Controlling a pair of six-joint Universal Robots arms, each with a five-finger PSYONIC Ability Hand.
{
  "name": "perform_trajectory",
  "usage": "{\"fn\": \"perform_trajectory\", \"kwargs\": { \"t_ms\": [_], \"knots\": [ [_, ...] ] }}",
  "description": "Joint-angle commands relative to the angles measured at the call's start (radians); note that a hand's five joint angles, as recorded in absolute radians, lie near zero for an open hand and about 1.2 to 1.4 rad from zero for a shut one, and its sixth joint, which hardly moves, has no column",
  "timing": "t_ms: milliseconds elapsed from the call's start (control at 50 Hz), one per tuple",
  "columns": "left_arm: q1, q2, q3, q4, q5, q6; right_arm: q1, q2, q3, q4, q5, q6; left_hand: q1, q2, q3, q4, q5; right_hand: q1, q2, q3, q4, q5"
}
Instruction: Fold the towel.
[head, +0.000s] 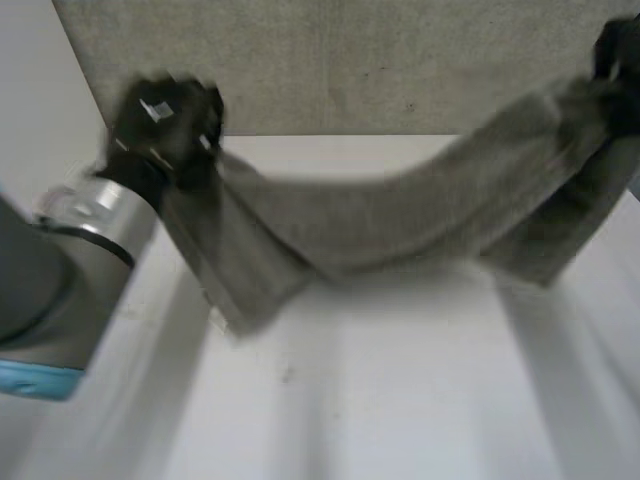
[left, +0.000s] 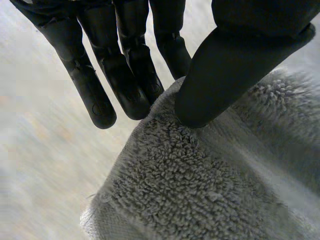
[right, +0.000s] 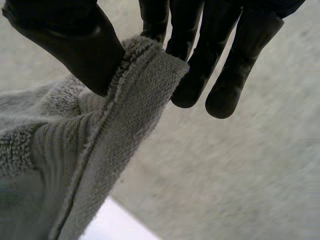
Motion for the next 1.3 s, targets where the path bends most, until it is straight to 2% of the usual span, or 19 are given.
{"fn": "perform_trajectory", "kwargs": {
  "t_ms": [20,80,160,240,360,460,500,560,600,620,660,780,820,900,1060,1100,1160,1280,1300],
  "knots": [
    [0.029,0.223,0.092,-0.141,-0.011,0.013,-0.039,-0.091,-0.19,0.224,-0.006,-0.013,0.21,0.18,0.18,0.18,0.198,0.074,0.083,0.078,0.056,0.069],
    [0.032,0.238,0.123,-0.192,-0.011,0.012,-0.04,-0.09,-0.294,0.354,-0.015,-0.019,0.21,0.18,0.18,0.18,0.198,0.074,0.083,0.078,0.056,0.069],
    [0.035,0.243,0.222,-0.355,-0.014,0.012,-0.042,-0.079,-0.377,0.477,-0.018,-0.048,0.21,0.18,0.18,0.18,0.198,0.074,0.083,0.078,0.056,0.069],
    [0.041,0.226,0.266,-0.457,-0.014,0.012,-0.033,-0.021,-0.393,0.613,-0.029,-0.178,0.21,0.18,0.18,0.18,0.198,0.074,0.083,0.078,0.056,0.069],
    [0.05,0.072,0.29,-0.525,-0.014,0.013,-0.019,0.104,-0.367,0.631,-0.035,-0.283,0.21,0.18,0.18,0.18,0.198,0.074,0.083,0.078,0.056,0.069],
    [0.052,-0.109,0.39,-0.522,-0.013,0.01,0.01,0.306,-0.417,0.424,-0.021,-0.241,0.21,0.18,0.18,0.18,0.198,0.074,0.083,0.078,0.056,0.069],
    [0.052,-0.257,0.538,-0.516,-0.014,0.009,0.015,0.364,-0.451,0.354,-0.014,-0.215,0.21,0.18,0.18,0.18,0.198,0.074,0.083,0.078,0.056,0.069],
    [0.052,-0.32,0.632,-0.506,-0.025,0.004,0.027,0.461,-0.517,0.222,0.012,-0.15,0.21,0.18,0.18,0.18,0.198,0.074,0.083,0.078,0.056,0.069],
    [0.055,-0.421,0.817,-0.477,-0.085,-0.017,0.036,0.492,-0.546,0.157,0.032,-0.111,0.21,0.18,0.18,0.18,0.198,0.074,0.083,0.078,0.056,0.069],
    [0.055,-0.421,0.818,-0.477,-0.085,-0.018,0.047,0.509,-0.567,0.096,0.055,-0.062,0.21,0.18,0.18,0.18,0.198,0.074,0.083,0.078,0.056,0.069],
    [0.056,-0.455,0.954,-0.439,-0.164,-0.075,0.056,0.51,-0.571,0.033,0.072,-0.007,0.21,0.18,0.18,0.18,0.198,0.074,0.083,0.078,0.056,0.069],
    [0.058,-0.431,1.039,-0.387,-0.217,-0.2,0.049,0.463,-0.513,-0.199,0.108,0.223,0.21,0.18,0.18,0.18,0.198,0.074,0.083,0.078,0.056,0.069],
    [0.058,-0.376,1.022,-0.385,-0.215,-0.258,0.049,0.432,-0.479,-0.24,0.097,0.259,0.21,0.18,0.18,0.18,0.198,0.074,0.083,0.078,0.056,0.069],
    [0.058,-0.333,0.958,-0.39,-0.209,-0.274,0.047,0.371,-0.417,-0.271,0.068,0.293,0.21,0.18,0.18,0.18,0.198,0.074,0.083,0.078,0.056,0.069],
    [0.063,-0.251,0.574,-0.387,-0.162,-0.269,0.046,0.346,-0.206,-0.187,-0.135,0.205,0.21,0.18,0.18,0.18,0.198,0.074,0.083,0.078,0.056,0.069],
    [0.069,-0.242,0.477,-0.385,-0.14,-0.269,0.044,0.361,-0.108,-0.155,-0.217,0.13,0.21,0.18,0.18,0.18,0.198,0.074,0.083,0.078,0.056,0.069],
    [0.087,-0.231,0.292,-0.374,-0.108,-0.269,0.021,0.412,-0.004,-0.158,-0.263,0.031,0.21,0.18,0.18,0.18,0.198,0.074,0.083,0.078,0.056,0.069],
    [0.084,-0.231,-0.004,-0.264,-0.088,-0.269,-0.037,0.503,0.112,-0.159,-0.291,-0.148,0.21,0.18,0.18,0.18,0.198,0.074,0.083,0.078,0.056,0.069],
    [0.079,-0.236,-0.056,-0.225,-0.09,-0.268,-0.048,0.525,0.135,-0.158,-0.291,-0.202,0.21,0.18,0.18,0.18,0.198,-0.009,-0.001,-0.005,-0.027,-0.014]
  ]
}}
